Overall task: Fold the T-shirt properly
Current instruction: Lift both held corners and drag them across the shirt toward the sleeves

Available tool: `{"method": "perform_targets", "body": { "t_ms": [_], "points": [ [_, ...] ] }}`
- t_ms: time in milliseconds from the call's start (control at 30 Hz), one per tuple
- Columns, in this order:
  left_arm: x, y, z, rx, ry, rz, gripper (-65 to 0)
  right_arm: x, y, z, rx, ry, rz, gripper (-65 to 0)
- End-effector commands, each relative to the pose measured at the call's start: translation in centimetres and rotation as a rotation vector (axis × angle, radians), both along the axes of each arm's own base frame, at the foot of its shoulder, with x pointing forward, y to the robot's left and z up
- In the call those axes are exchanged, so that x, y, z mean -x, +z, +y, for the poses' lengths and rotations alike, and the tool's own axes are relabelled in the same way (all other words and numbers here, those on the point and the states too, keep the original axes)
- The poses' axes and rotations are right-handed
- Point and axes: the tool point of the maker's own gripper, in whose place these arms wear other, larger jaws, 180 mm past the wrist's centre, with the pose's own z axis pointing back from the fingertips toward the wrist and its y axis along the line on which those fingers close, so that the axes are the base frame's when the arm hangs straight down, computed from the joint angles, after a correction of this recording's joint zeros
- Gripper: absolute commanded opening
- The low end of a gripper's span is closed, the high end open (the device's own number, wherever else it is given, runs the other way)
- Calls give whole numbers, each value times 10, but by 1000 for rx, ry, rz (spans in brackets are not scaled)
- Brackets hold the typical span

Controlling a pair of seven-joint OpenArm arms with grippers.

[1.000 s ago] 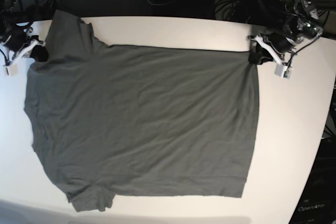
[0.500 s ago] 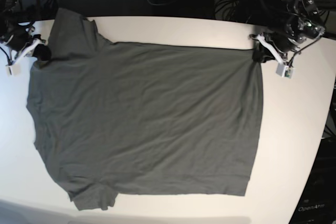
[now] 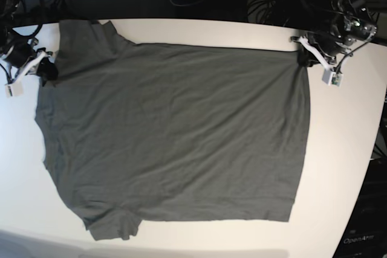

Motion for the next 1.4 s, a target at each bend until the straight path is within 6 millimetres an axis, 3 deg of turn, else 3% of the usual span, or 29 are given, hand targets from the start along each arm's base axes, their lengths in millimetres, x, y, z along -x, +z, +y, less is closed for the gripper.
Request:
{"method": "perform_targets", "body": {
  "t_ms": [0, 500, 867, 1167, 1367],
  "points": [
    [-3, 6, 7, -32, -2, -11, -631, -9, 15, -4, 14, 27, -53, -641],
    [-50, 46, -6, -33, -8, -165, -631, -53, 45, -8, 42, 48, -134, -641],
    [-79, 64, -4, -46, -12, -191, -631, -79, 67, -12, 63, 58, -191, -641],
    [-114, 92, -3, -51, -7, -257, -631, -100, 85, -10, 62, 60, -247, -641],
    [-134, 109, -4, -43, -4, -316, -631, -120, 95, 11, 50, 119, -285, -641]
  ]
}}
